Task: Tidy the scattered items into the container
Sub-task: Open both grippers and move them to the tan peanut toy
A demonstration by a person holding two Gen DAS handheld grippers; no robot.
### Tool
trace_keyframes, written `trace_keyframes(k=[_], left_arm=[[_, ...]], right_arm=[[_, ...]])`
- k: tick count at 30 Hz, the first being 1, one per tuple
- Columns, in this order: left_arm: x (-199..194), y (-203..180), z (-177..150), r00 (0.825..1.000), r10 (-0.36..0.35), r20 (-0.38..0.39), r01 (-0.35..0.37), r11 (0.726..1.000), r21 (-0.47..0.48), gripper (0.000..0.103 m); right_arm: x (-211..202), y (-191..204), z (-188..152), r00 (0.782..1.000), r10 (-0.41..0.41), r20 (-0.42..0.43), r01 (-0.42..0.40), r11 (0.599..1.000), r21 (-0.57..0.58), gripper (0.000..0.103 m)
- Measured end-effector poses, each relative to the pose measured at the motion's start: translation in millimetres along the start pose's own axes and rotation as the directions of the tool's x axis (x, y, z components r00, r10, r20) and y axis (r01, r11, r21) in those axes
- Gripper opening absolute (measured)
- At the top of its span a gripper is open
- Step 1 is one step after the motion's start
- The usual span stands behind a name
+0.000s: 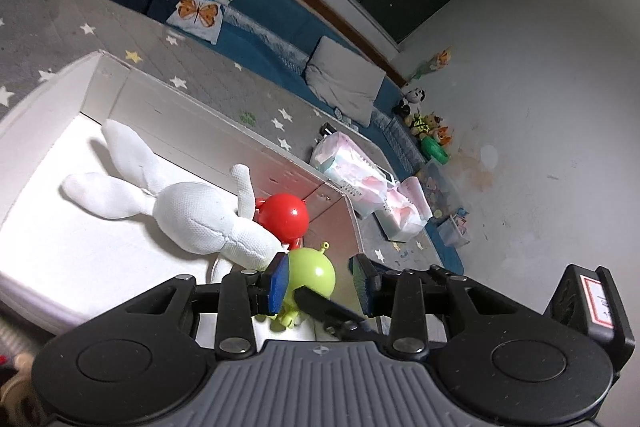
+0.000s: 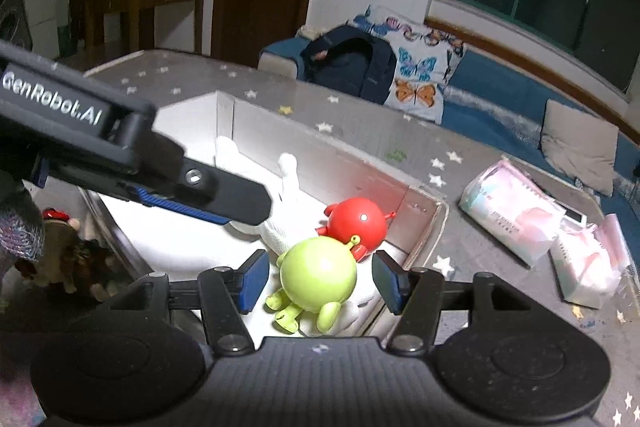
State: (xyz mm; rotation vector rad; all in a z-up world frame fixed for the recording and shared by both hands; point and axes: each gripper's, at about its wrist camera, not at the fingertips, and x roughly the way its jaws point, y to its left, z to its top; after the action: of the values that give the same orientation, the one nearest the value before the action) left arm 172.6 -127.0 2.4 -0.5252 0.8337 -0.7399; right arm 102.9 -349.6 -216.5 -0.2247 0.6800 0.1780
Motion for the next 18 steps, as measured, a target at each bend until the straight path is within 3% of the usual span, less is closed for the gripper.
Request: trace_keyframes(k=[8,16,18], left_arm=[[-40.8,-9.9,-26.5,0.999,0.019,0.047,-0.022,0.998,0.056,0.037],[-66.1,-7.7,-55.5,0.998,0.037,0.046,-0.040,0.997,0.067,0.037],[-68.2,-2.8,-62.6,0.998,0.049,0.033,-0.051,0.997,0.057,0.037]], right_arm=[[-53.9,3.5,-20.1,0.994,0.042,0.100,-0.047,0.998,0.045,0.066],[-82.0,21.4,-48.5,0.985,0.119,0.127,-0.126,0.991,0.050,0.072],[-83.4,28.0,-54.8,0.982,0.142,0.122,-0.149,0.988,0.049,0.078]])
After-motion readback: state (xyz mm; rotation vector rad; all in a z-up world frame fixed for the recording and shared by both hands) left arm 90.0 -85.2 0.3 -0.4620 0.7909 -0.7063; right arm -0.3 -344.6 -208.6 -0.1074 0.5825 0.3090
